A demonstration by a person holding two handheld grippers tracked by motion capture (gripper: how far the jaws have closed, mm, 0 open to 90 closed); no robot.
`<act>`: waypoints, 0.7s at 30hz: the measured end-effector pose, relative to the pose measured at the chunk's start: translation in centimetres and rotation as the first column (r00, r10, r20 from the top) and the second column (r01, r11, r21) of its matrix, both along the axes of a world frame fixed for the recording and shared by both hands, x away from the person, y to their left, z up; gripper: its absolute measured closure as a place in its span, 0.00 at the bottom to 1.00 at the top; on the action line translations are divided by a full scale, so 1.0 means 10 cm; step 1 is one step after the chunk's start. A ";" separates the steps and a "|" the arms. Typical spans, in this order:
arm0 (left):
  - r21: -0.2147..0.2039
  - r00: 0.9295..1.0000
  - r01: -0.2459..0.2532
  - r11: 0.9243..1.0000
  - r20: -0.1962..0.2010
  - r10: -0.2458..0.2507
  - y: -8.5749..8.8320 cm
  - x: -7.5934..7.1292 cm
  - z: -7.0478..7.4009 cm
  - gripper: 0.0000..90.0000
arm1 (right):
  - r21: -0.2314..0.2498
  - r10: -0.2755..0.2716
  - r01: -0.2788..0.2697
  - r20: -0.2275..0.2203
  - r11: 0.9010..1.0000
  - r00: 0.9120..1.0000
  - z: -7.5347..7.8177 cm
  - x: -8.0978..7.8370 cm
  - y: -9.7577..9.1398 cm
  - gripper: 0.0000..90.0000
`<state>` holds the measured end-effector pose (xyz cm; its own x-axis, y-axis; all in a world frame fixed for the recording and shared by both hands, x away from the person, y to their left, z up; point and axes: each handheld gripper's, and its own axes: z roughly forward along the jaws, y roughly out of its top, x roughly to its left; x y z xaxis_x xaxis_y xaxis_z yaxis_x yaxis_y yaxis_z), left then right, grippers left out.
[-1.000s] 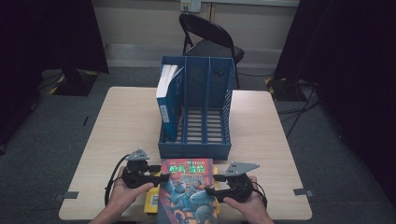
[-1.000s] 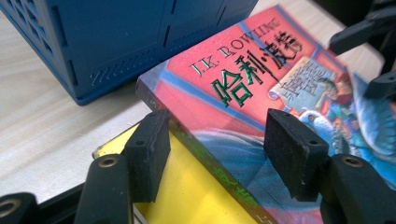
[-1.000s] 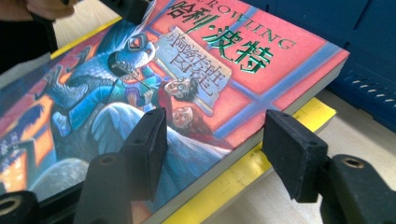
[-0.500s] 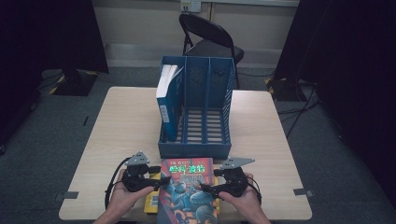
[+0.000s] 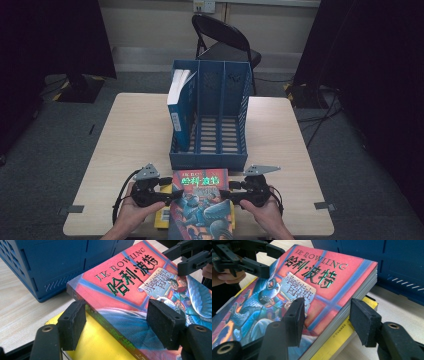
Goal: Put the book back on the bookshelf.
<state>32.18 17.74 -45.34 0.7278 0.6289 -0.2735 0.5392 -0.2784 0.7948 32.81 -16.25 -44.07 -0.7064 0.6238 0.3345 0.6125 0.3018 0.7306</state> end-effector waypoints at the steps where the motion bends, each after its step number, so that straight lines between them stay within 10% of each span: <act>1: -0.001 1.000 -0.001 1.000 0.002 0.001 0.00 0.00 0.00 0.35 | 0.004 0.001 -0.001 0.001 1.000 1.000 0.01 -0.01 0.00 0.53; 10: -0.005 1.000 -0.009 1.000 0.018 0.009 -0.02 -0.02 -0.02 0.32 | 0.107 0.041 -0.040 -0.007 0.994 0.999 0.08 -0.02 -0.07 0.68; 21: 0.012 1.000 -0.001 1.000 0.022 0.000 -0.03 0.00 -0.01 0.29 | 0.051 0.043 -0.045 0.035 0.998 0.998 0.02 0.15 0.15 0.52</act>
<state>32.20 17.45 -45.44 0.7334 0.6323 -0.2498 0.5216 -0.2876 0.8032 34.27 -14.74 -43.90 -0.7443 0.5741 0.3413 0.5743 0.2895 0.7657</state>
